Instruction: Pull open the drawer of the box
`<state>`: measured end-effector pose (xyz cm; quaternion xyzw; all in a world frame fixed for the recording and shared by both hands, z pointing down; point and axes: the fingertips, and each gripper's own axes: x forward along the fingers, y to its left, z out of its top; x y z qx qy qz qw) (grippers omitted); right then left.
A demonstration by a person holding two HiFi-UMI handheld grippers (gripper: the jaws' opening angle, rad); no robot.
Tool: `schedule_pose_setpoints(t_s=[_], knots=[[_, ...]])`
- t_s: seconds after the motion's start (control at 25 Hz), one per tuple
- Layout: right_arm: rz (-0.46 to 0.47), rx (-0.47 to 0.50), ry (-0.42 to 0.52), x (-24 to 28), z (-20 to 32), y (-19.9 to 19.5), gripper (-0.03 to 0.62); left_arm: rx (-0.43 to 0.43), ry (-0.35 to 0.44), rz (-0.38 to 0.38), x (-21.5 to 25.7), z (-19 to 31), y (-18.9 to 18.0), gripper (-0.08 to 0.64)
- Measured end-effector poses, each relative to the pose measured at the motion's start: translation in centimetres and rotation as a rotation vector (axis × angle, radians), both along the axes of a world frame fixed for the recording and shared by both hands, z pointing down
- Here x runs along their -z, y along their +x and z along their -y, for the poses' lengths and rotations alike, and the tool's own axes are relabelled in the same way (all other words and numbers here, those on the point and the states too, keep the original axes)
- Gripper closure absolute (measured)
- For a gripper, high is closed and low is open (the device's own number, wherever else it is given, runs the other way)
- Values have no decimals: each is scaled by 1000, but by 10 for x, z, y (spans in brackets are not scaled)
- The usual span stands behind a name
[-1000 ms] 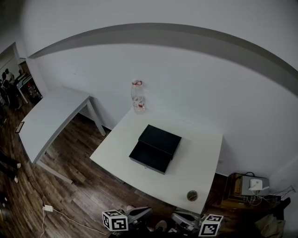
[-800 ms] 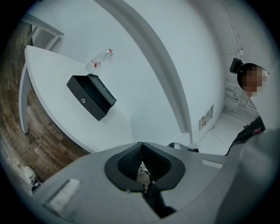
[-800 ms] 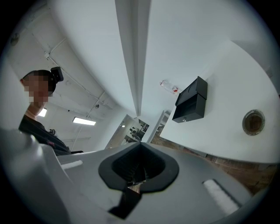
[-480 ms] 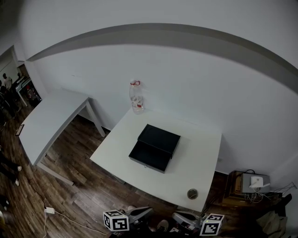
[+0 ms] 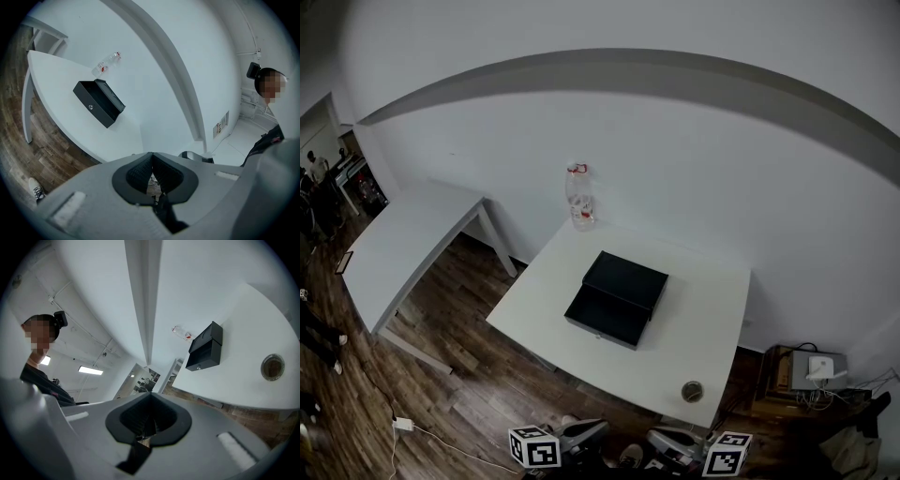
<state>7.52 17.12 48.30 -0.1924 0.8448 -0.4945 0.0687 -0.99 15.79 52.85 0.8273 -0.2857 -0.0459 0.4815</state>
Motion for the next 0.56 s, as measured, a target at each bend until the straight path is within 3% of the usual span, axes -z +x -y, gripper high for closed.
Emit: schedule_pose_setpoints(t_s=[0.56], knots=[[-10,0,0,0,2,1,589,3,-3,-5,1,3,2,558]])
